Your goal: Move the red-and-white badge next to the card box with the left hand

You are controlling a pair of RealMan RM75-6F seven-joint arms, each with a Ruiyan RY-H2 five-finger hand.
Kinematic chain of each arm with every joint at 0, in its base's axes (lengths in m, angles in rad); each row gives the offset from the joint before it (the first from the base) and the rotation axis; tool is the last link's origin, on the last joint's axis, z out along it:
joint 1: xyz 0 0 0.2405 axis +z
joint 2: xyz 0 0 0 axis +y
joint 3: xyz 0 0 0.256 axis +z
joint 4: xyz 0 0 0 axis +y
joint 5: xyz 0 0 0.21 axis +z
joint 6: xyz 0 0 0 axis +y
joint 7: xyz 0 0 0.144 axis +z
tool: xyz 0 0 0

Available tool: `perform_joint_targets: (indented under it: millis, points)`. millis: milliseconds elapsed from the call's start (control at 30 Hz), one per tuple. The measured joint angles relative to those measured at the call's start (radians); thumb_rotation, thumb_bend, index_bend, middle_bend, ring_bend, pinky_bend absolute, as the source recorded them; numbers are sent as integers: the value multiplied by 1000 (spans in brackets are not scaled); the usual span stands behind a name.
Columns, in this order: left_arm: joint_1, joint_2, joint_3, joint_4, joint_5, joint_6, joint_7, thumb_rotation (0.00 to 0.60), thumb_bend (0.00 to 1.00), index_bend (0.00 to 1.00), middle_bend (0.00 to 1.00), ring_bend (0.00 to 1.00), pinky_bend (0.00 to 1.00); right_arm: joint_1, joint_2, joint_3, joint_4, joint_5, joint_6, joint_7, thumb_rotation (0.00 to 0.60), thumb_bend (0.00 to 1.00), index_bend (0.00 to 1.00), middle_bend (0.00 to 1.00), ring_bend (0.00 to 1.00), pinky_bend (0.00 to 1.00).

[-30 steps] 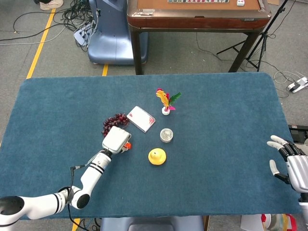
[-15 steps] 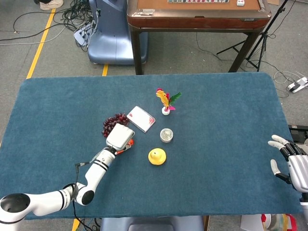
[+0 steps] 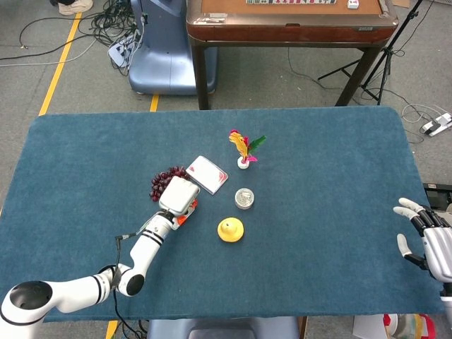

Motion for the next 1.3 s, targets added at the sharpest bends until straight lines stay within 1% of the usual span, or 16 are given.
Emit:
perform_joint_targets:
  millis: [233, 667, 933, 1167, 1300]
  points:
    - [-11, -2, -14, 3, -30, -1, 23, 600, 0, 772, 1000, 995, 1000, 0, -2, -1, 1, -2, 0, -3, 600, 475, 274, 201, 156, 355]
    - [-17, 12, -36, -46, -80, 40, 80, 600, 0, 773, 1000, 996, 1000, 2, -2, -3, 0, -5, -3, -3, 600, 474, 274, 201, 156, 356]
    - [11, 63, 2, -128, -71, 63, 93, 600, 0, 771, 1000, 996, 1000, 1, 0, -3, 0, -6, -2, 2, 600, 474, 275, 201, 156, 356]
    - [51, 144, 60, -234, -44, 67, 78, 600, 0, 768, 1000, 996, 1000, 3, -3, -6, 0, -8, -5, -6, 600, 474, 275, 201, 156, 355]
    - [62, 156, 79, -243, -45, 60, 77, 600, 0, 766, 1000, 996, 1000, 3, -5, -8, -1, -11, -5, -11, 600, 475, 275, 201, 156, 355]
